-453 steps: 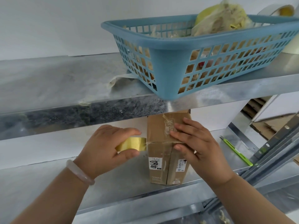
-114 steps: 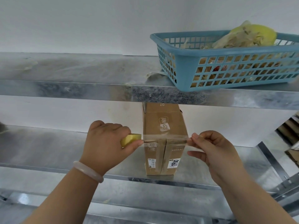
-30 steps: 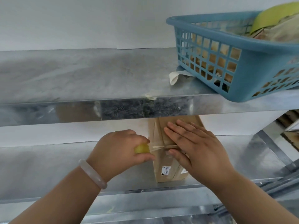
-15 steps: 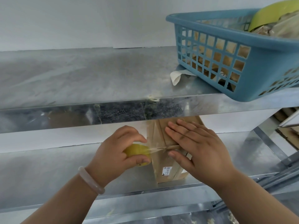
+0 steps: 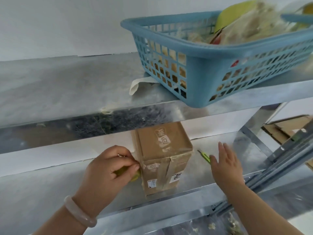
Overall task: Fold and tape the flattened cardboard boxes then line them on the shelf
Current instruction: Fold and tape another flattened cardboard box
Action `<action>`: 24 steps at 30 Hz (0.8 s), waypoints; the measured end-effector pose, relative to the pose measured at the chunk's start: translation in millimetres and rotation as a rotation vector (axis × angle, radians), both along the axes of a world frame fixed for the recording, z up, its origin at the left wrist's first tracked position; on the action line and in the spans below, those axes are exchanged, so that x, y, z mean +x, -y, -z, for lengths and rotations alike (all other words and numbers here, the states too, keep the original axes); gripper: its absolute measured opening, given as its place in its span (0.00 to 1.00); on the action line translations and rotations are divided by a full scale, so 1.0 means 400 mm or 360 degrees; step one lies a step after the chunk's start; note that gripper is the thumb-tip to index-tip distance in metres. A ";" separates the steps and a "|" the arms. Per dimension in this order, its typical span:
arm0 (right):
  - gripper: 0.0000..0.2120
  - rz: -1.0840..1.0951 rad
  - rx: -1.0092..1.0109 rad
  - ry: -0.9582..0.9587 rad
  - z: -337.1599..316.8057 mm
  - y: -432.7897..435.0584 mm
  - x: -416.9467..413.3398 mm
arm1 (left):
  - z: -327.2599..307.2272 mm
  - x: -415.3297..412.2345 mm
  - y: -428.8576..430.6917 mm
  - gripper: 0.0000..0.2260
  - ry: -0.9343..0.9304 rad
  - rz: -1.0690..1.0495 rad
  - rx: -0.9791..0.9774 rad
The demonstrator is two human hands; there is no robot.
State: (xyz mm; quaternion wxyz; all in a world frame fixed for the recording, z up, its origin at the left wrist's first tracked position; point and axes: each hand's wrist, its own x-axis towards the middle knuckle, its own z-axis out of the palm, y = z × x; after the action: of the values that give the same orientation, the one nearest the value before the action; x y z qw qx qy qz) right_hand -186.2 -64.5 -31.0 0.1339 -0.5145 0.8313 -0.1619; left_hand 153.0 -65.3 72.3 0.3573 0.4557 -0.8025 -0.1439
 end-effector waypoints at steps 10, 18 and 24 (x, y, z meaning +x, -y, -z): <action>0.08 0.0159 0.0166 0.0081 0.083 -0.036 -0.020 | 0.004 0.012 -0.026 0.10 0.0036 -0.0071 -0.0010; 0.10 0.0063 -0.0704 0.1260 -0.178 -0.244 0.181 | 0.018 0.034 -0.029 0.10 -0.0090 0.0065 0.0012; 0.17 -0.0313 -0.0741 0.1280 -0.271 -0.340 0.315 | 0.020 0.040 -0.023 0.07 -0.0146 0.0098 0.0065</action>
State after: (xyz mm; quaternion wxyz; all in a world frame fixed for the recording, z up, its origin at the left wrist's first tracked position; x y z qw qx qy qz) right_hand -60.3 71.4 77.4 0.3409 -0.5035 0.6025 -0.5169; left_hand 169.1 -56.2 64.5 0.3797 0.4310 -0.7958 -0.1919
